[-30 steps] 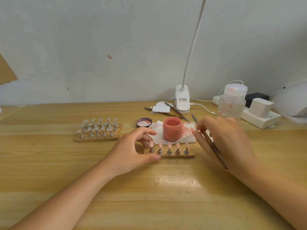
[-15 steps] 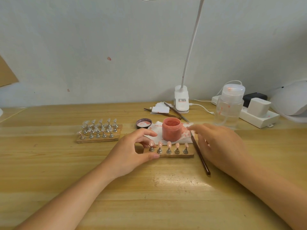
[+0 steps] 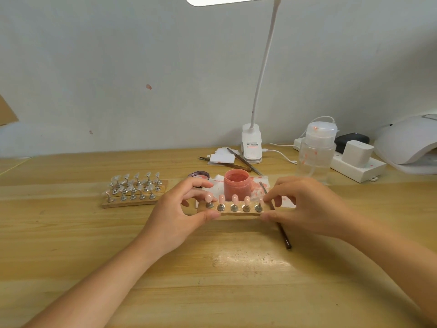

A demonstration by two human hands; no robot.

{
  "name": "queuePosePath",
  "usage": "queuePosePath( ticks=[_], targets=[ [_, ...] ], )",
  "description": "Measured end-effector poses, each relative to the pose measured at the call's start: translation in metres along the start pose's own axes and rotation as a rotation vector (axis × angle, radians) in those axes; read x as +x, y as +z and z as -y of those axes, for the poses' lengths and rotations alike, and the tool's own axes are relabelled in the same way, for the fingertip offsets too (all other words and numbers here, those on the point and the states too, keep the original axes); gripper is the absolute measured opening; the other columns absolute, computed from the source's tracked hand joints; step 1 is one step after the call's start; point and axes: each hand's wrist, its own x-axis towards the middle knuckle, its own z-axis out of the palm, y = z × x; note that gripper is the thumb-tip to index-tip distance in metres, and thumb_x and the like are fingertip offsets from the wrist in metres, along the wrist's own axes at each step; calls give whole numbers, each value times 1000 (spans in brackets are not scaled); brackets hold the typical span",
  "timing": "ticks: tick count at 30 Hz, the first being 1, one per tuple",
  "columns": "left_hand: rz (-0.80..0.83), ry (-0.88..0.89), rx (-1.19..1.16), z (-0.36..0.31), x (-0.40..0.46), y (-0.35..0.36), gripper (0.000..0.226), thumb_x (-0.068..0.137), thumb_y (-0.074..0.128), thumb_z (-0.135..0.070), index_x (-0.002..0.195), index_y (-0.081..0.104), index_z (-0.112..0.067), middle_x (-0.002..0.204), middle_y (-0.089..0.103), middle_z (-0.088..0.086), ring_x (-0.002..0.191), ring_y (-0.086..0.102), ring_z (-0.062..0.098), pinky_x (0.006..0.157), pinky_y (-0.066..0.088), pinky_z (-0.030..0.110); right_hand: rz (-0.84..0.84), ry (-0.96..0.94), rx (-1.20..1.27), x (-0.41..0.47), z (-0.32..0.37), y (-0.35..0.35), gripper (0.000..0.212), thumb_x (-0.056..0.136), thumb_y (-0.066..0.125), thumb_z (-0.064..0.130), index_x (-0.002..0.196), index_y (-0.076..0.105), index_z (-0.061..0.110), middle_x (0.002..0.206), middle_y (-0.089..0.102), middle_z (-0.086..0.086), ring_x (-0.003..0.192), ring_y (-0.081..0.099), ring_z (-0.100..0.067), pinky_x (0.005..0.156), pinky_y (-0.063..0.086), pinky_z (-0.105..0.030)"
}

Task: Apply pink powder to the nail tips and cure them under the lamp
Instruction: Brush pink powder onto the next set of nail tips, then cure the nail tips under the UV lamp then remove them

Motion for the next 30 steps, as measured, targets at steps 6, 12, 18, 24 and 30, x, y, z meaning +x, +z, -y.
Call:
queuePosePath(
  ticks=[6, 12, 18, 24, 30],
  targets=[
    [15, 42, -1, -17, 0, 12, 41, 62, 78, -26, 92, 54, -41, 88, 63, -32, 88, 53, -16, 68, 31, -2, 210, 137, 131, -1, -9, -24, 22, 66, 71, 49, 83, 65, 38, 68, 57, 16, 64, 46, 8, 58, 37, -10],
    [70, 20, -190, -47, 13, 41, 42, 57, 76, -33, 94, 56, -33, 84, 68, -25, 78, 59, -9, 66, 37, 1, 200, 230, 210, -13, -25, -74, 33, 53, 67, 52, 80, 69, 34, 56, 57, 13, 54, 46, 5, 51, 34, -9],
    [88, 75, -264, -85, 28, 94, 52, 55, 69, -52, 102, 50, -40, 84, 69, -17, 77, 59, 0, 72, 42, 18, 269, 447, 272, -44, -54, -128, 35, 52, 69, 53, 79, 74, 32, 58, 64, 10, 54, 50, 7, 52, 35, -5],
    [108, 61, -341, -119, 42, 159, 51, 68, 77, -32, 107, 45, -42, 84, 67, -14, 83, 58, -9, 67, 42, 7, 178, 648, 370, -91, -94, -158, 35, 43, 70, 54, 74, 75, 37, 72, 71, 4, 74, 57, -9, 70, 46, -20],
    [93, 96, -388, -149, 61, 221, 47, 70, 75, -33, 101, 43, -48, 80, 62, -23, 84, 56, -12, 66, 41, 5, -121, 703, 530, -135, -131, -176, 23, 52, 71, 43, 73, 76, 35, 72, 72, 3, 59, 60, 1, 57, 46, -6]
  ],
)
